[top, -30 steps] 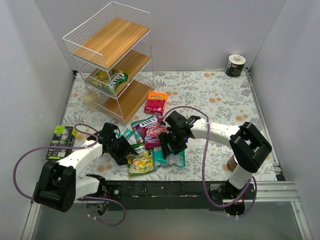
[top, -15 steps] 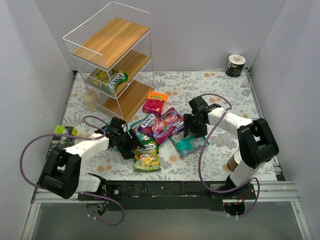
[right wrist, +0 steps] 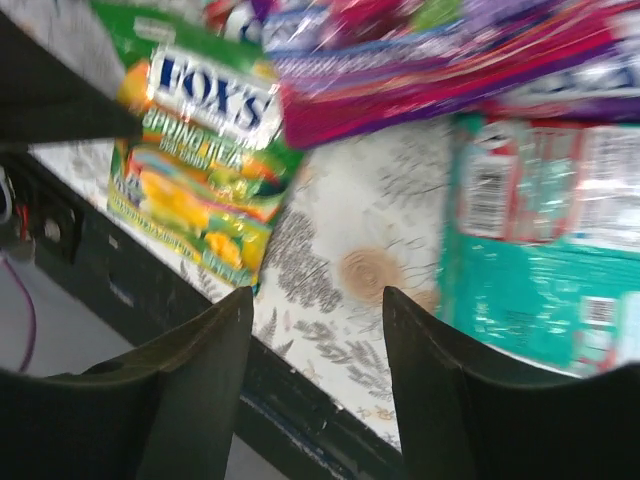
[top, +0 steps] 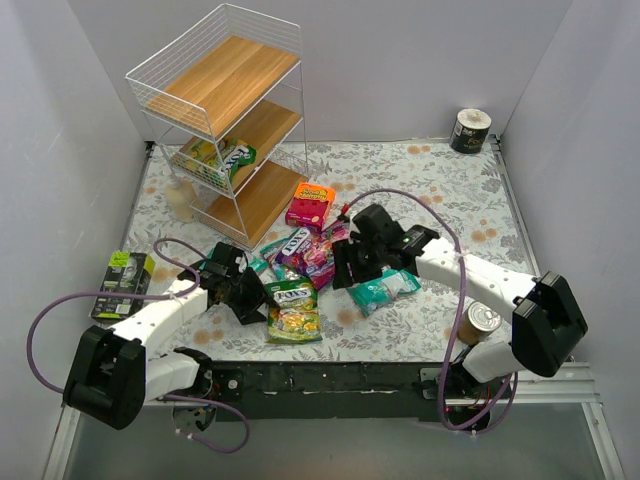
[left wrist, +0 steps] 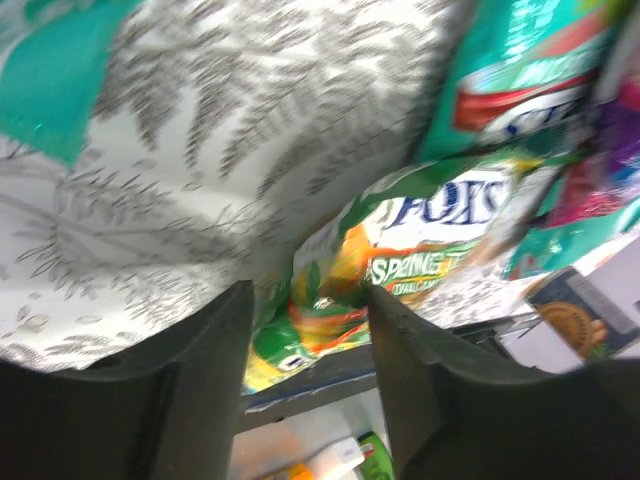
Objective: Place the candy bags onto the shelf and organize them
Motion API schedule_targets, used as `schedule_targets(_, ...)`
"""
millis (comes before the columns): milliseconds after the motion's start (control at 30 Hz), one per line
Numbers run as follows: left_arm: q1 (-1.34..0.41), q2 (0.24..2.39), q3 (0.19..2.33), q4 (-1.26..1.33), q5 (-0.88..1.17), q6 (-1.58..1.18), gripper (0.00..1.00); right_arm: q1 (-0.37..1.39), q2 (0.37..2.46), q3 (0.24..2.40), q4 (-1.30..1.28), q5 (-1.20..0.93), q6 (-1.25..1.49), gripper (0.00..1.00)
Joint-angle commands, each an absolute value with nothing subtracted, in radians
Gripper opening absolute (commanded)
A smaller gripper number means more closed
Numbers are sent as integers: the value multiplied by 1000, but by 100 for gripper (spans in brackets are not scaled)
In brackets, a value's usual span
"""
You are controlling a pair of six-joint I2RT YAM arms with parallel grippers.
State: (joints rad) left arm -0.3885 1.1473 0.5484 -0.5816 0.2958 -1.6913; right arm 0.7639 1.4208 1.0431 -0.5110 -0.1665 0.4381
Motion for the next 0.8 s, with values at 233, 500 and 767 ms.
schedule_targets(233, -400, 1127, 465, -654, 465, -1620, 25, 925, 1502, 966, -477, -206, 552, 56)
schedule_targets(500, -437, 1166, 462, -559, 653, -1696, 29, 925, 1482, 927, -565, -161, 704, 72)
schedule_targets(767, -465, 1177, 454, -508, 683, -1778, 30, 922, 1330, 697, -364, -258, 957, 83)
